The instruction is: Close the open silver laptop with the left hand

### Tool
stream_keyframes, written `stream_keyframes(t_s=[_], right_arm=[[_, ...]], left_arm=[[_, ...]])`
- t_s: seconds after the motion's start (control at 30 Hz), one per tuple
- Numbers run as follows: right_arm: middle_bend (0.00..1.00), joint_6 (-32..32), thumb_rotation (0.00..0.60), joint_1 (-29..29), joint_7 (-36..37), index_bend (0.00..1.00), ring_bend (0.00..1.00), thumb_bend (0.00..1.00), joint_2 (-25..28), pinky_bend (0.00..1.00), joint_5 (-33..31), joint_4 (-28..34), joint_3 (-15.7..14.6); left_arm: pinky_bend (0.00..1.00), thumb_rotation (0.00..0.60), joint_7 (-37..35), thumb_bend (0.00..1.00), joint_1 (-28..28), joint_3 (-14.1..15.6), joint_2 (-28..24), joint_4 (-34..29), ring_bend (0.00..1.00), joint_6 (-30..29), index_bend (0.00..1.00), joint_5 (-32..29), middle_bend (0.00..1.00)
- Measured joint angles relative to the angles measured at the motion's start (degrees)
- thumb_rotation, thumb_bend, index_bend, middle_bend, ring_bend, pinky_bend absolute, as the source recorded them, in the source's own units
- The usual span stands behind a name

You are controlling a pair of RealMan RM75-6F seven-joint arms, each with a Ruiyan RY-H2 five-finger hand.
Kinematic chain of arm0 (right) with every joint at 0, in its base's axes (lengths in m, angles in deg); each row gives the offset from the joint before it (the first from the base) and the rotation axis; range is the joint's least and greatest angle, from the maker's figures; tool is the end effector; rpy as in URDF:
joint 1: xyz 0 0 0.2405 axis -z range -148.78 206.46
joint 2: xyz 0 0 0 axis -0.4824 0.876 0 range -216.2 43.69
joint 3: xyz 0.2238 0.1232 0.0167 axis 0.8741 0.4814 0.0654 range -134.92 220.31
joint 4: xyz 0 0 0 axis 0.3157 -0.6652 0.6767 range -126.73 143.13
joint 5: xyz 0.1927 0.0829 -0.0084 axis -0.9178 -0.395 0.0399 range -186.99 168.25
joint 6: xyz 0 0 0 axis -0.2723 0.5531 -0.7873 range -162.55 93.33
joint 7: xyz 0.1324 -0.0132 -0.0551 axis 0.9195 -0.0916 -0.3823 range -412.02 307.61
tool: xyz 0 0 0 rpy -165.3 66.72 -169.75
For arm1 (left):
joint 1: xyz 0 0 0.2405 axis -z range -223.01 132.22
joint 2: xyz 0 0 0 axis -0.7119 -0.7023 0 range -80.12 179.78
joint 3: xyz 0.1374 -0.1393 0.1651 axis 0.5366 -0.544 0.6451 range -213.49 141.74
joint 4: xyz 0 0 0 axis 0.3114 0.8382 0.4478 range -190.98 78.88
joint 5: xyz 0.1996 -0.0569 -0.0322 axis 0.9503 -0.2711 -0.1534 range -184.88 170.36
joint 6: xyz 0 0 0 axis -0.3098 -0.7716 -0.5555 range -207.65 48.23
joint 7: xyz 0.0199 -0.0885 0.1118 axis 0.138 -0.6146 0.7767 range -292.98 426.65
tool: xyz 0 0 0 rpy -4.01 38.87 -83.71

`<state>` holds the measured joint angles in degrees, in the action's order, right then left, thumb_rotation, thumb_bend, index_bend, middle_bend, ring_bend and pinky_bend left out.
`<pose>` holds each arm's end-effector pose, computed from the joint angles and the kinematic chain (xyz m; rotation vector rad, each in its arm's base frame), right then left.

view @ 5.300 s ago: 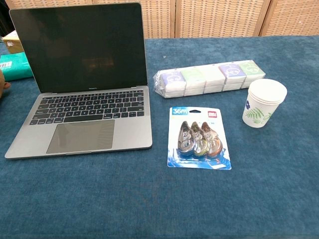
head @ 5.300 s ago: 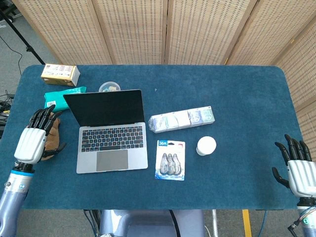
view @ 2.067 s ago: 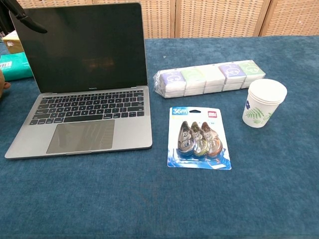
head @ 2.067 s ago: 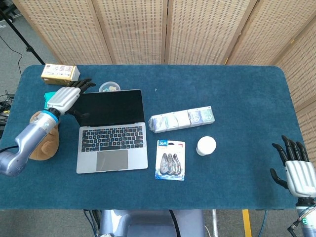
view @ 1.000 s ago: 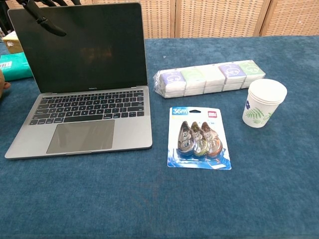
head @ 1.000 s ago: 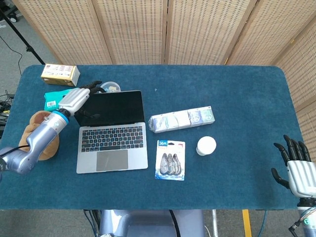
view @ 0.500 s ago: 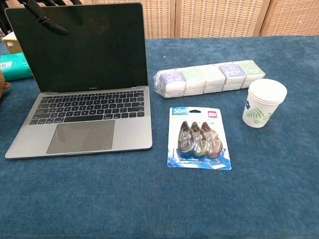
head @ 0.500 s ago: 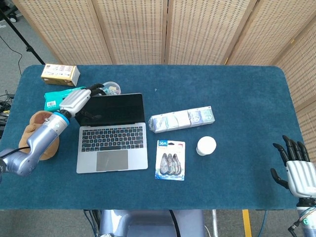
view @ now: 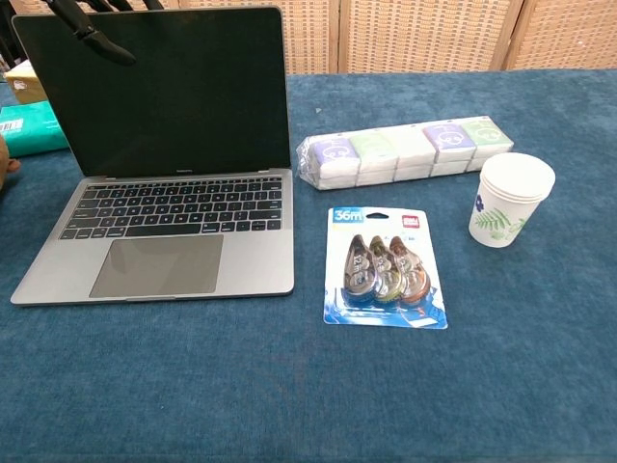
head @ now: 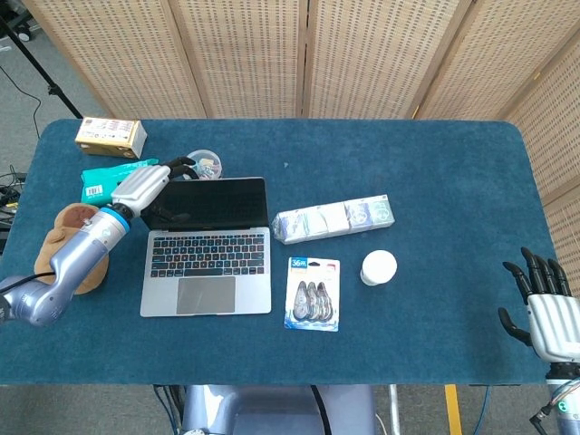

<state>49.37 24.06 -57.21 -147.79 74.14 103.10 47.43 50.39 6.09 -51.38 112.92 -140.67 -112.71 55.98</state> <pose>-0.3094 -0.1869 0.1738 1.3711 -0.8465 0.8324 -0.1412 0.4257 0.1230 -1.7716 -1.2703 -0.9954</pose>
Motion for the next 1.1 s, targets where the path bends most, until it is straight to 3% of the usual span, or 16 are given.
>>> stream_keyframes(t_s=[1.1], right_arm=[[0.00,-0.89,0.600,-0.17,-0.27,0.16,0.00,0.38,0.23,0.00,-0.54,0.28,-0.16]], left_arm=[[0.23,0.600,8.68,0.20,-0.23,1.22,-3.73,-12.26,0.24,-4.57,0.36,-8.44,0.20]])
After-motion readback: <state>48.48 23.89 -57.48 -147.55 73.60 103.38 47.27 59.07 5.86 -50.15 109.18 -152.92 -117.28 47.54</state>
